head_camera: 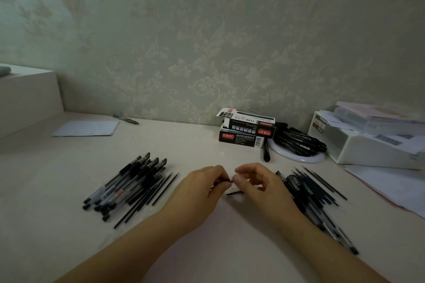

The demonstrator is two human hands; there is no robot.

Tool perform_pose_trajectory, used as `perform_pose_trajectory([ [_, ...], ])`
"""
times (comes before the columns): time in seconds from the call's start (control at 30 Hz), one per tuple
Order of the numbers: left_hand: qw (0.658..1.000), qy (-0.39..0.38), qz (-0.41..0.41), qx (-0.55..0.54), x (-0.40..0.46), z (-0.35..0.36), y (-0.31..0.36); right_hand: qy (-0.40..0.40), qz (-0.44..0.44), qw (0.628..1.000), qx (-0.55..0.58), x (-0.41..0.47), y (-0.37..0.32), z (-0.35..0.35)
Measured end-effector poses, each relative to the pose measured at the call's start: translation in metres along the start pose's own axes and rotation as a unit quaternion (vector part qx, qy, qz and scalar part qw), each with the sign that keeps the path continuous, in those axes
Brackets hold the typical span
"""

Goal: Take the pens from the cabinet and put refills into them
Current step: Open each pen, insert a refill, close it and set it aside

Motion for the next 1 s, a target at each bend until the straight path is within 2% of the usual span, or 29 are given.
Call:
perform_pose_trajectory([
  [0.13,1.000,-0.014,0.000,0.000,0.000,0.000,0.002,-0.001,0.009,0.999,0.039,0.000,0.000,-0.001],
  [0.23,1.000,-0.021,-0.006,0.001,-0.001,-0.001,0.001,0.051,0.044,0.992,0.106,0.002,0.003,-0.009],
  [0.33,1.000,-0.015,-0.003,0.011,-0.002,-0.003,-0.001,0.101,0.059,0.987,0.109,0.002,0.005,-0.014],
  [0.4,1.000,-0.009,-0.005,0.020,-0.002,-0.003,-0.003,0.084,0.014,0.996,0.033,-0.001,0.002,-0.012],
  [0.47,1.000,-0.006,-0.010,0.025,-0.001,-0.003,-0.004,0.039,-0.063,0.992,-0.100,-0.006,-0.003,-0.007],
  [0.57,0.999,-0.012,-0.014,0.026,-0.001,-0.002,-0.005,-0.022,-0.173,0.950,-0.259,-0.011,-0.005,0.004],
  [0.63,0.999,-0.019,-0.016,0.024,-0.002,-0.002,-0.005,-0.037,-0.195,0.936,-0.290,-0.011,-0.004,0.009],
  [0.87,0.999,-0.017,-0.038,-0.001,-0.002,-0.001,-0.005,-0.018,-0.177,0.941,-0.289,-0.009,-0.002,0.011],
  [1.0,0.998,0.003,-0.045,-0.032,-0.001,-0.002,-0.003,0.064,-0.104,0.980,-0.159,-0.008,-0.009,0.003],
])
Point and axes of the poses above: each hand's wrist, its own x-axis towards the middle knuckle, its own z-axis out of the palm, y = z × x, the point moved 2 cm from there along x, towards the middle knuckle, and after that the axes turned 10 degrees about z, right-handed, at the moved point
